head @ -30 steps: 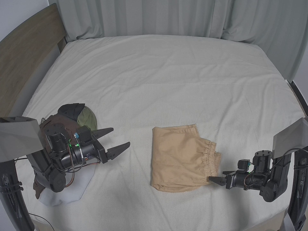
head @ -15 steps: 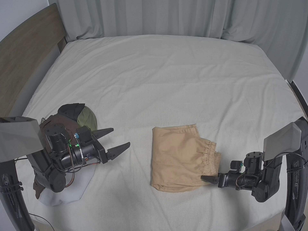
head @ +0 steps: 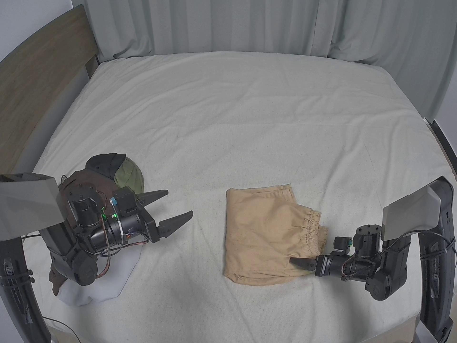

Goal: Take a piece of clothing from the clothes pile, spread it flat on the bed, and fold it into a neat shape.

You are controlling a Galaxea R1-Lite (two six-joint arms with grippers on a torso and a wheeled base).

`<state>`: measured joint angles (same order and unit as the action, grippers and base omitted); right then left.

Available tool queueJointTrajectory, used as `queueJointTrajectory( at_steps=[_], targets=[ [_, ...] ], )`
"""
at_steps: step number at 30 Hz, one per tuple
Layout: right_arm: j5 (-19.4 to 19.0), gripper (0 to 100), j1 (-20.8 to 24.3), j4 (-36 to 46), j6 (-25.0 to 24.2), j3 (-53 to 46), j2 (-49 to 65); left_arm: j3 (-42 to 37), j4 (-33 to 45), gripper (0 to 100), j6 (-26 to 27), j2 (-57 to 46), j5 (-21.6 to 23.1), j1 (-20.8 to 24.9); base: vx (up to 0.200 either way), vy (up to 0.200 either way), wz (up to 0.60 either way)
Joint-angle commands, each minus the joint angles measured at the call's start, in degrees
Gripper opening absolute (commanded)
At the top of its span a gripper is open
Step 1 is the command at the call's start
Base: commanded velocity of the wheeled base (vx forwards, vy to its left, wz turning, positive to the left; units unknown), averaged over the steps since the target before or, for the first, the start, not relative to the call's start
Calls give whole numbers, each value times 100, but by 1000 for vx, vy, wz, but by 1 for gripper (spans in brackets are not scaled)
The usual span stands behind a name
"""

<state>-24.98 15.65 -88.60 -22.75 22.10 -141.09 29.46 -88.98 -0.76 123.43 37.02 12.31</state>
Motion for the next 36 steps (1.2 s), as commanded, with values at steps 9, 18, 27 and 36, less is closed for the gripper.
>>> queueJointTrajectory(
  at_steps=[9, 18, 27, 36],
  targets=[
    [-7, 0, 17, 1, -2, -4, -15, 7, -5, 100, -4, 6, -2, -1, 0, 0, 0],
    [-7, 0, 17, -8, -2, 5, 3, 7, -5, 100, -4, 6, -2, -1, 0, 0, 0],
    [-16, 0, 131, -8, -10, -13, 188, -2, -5, 100, -4, 6, -2, -1, 0, 0, 0],
    [-16, 0, 430, 1, -283, -189, 1242, -55, -5, 100, -4, -56, -2, -18, 0, 0, 0]
  ],
)
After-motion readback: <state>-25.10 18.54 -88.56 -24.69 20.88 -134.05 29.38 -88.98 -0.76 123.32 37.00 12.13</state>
